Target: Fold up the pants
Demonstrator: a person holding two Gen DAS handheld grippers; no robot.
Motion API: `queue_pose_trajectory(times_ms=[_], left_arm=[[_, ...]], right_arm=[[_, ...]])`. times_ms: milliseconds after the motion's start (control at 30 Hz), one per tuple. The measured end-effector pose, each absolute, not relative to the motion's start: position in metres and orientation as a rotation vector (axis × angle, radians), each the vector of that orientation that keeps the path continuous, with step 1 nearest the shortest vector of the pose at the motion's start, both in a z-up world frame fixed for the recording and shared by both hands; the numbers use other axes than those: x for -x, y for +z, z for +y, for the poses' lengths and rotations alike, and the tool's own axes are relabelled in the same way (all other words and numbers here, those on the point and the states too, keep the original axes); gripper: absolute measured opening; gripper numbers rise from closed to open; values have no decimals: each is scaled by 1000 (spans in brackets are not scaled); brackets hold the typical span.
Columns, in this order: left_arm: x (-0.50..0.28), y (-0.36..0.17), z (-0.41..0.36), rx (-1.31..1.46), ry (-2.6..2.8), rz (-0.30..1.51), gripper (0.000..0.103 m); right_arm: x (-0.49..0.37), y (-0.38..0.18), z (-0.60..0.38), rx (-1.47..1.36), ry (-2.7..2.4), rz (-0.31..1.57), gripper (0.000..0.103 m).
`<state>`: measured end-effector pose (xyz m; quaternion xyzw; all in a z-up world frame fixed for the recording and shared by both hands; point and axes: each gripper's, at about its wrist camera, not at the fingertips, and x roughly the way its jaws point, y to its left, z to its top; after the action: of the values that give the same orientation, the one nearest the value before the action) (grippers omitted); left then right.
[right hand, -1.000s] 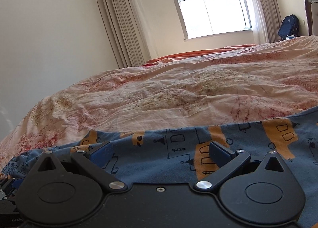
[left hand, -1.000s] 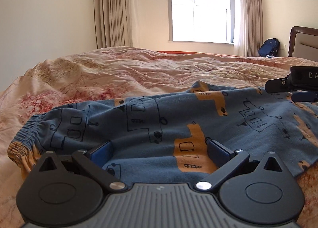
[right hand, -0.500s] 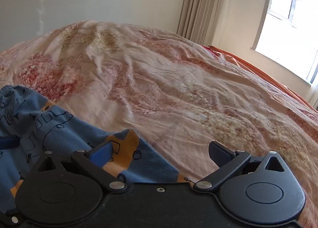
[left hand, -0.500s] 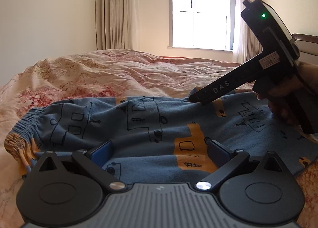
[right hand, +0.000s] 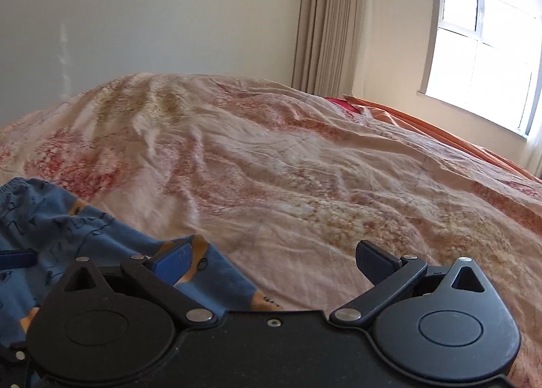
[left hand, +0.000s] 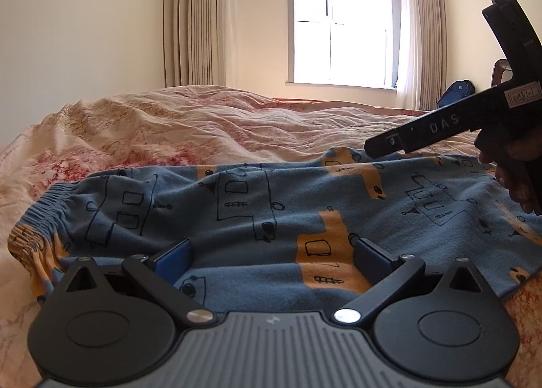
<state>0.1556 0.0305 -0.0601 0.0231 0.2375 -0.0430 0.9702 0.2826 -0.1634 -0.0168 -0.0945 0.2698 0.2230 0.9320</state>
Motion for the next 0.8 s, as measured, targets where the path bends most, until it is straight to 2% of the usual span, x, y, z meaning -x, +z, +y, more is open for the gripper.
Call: queue_pose_trajectory(times_ms=[133, 233, 333, 533, 800], left_arm=[[-154, -60, 29, -51, -87, 483, 102], [-153, -59, 28, -52, -79, 483, 102], [-150, -59, 28, -51, -70, 483, 102], [-139, -57, 18, -87, -8, 495, 102], [-141, -27, 6, -93, 106, 682, 102]], right_arm=[[-281, -40, -156, 303, 392, 614, 102], [-284, -39, -184, 178, 312, 638, 102], [-269, -31, -206, 170, 140, 580, 102], [-227, -26, -241, -103, 232, 618, 103], [-185, -33, -261, -237, 156, 642, 103]])
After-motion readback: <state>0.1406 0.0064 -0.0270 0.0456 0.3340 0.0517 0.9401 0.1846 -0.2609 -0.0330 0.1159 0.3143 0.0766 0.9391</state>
